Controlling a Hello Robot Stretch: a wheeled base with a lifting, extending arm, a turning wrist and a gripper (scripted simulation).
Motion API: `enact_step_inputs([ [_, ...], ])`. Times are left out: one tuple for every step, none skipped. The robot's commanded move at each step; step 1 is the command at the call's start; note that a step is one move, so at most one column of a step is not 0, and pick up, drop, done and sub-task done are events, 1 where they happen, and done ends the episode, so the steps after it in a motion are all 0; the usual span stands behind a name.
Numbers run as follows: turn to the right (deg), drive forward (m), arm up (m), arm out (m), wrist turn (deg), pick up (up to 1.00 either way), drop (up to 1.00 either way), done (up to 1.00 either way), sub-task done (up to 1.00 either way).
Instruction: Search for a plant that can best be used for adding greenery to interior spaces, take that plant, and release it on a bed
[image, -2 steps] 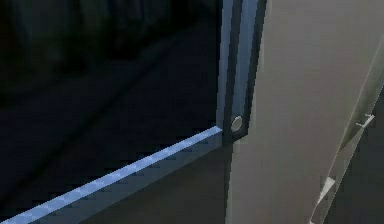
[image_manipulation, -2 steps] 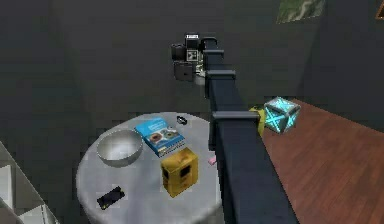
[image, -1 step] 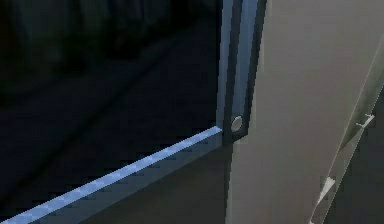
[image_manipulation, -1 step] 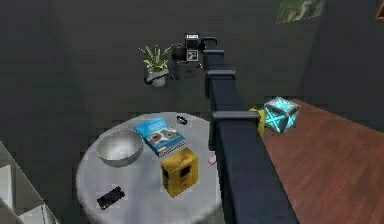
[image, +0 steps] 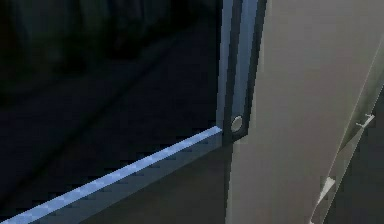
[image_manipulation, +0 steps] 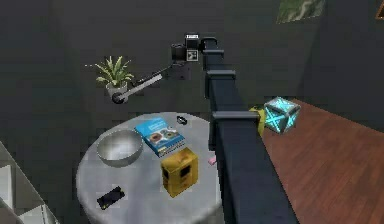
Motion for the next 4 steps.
enact_step_inputs([
  [0.0, 0.0, 0.0, 0.0, -45.0, 0.0, 0.0, 0.0, 0.0],
  [0.0, 0.0, 0.0, 0.0, -12.0, 0.0, 0.0, 0.0, 0.0],
  [0.0, 0.0, 0.0, -0.44, 0.0, 0.0, 0.0, 0.0, 0.0],
  [-45.0, 0.0, 0.0, 0.0, 0.0, 0.0, 0.0, 0.0, 0.0],
])
